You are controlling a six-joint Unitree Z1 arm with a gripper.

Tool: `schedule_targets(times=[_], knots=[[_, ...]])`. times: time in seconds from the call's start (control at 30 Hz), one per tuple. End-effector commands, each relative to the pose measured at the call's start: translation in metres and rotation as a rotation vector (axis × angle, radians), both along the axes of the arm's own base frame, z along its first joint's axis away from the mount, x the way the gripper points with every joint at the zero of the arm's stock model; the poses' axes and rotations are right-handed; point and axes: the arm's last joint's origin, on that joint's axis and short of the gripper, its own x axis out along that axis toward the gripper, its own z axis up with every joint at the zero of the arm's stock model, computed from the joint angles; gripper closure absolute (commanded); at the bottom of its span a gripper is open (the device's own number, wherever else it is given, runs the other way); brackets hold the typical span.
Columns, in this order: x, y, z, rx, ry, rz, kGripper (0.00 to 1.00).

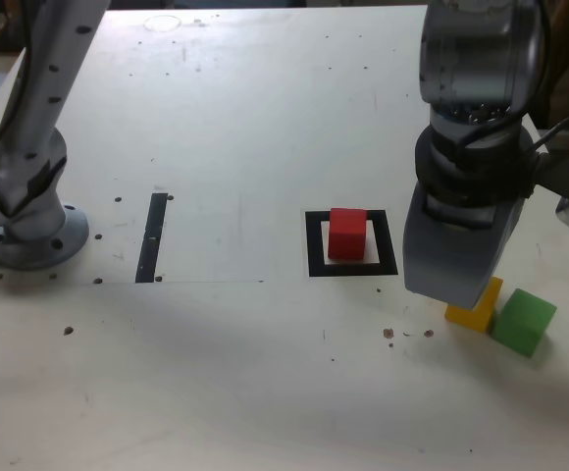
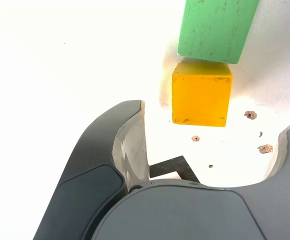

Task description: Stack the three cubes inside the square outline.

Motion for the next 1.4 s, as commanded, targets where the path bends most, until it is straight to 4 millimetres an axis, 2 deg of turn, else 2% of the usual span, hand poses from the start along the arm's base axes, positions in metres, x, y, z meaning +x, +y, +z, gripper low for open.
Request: schedule_targets(times=[0.0, 0.5, 1.13, 1.37], knots=[[0.0, 0.0, -0.001, 0.002, 0.004, -0.002, 0.09], [-0.012, 0.0, -0.019, -0.024, 0.099, -0.033, 0.11], [0.0, -0.003, -0.016, -0.007, 0.05, -0.053, 0.11], [0.011, -0.02, -0.019, -0.008, 0.005, -0.087, 0.11]])
